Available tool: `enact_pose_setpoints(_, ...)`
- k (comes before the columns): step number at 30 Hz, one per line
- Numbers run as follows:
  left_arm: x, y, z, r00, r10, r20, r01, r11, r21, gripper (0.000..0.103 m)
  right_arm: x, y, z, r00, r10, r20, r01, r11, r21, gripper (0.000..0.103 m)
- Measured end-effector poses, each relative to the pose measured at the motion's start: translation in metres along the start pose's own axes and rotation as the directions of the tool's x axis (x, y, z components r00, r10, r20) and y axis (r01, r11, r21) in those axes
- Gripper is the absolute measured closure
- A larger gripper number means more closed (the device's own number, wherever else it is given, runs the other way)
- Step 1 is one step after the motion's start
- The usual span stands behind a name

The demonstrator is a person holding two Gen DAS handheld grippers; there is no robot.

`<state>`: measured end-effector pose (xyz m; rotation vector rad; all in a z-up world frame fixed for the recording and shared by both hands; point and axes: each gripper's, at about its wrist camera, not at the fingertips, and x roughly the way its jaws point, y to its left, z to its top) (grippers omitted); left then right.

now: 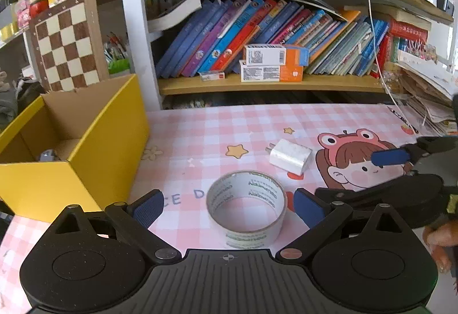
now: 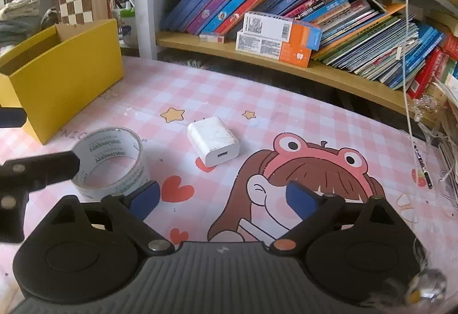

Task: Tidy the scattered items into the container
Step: 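Close the left tool on the tape roll rim while the right tool grasps the white charger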

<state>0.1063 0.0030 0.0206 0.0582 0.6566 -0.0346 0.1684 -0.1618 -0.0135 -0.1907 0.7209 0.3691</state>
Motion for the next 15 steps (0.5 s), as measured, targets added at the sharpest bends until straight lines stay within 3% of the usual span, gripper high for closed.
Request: enact_pose_setpoints(15, 0.032, -0.009, -0.006, 1.0, 0.003, -0.013, -0.002, 1.0, 0.023, 0.004, 0.045, -0.009, 0.015, 0.999, 0.051, -0.01, -0.052, 0.996, -0.071, 0.016)
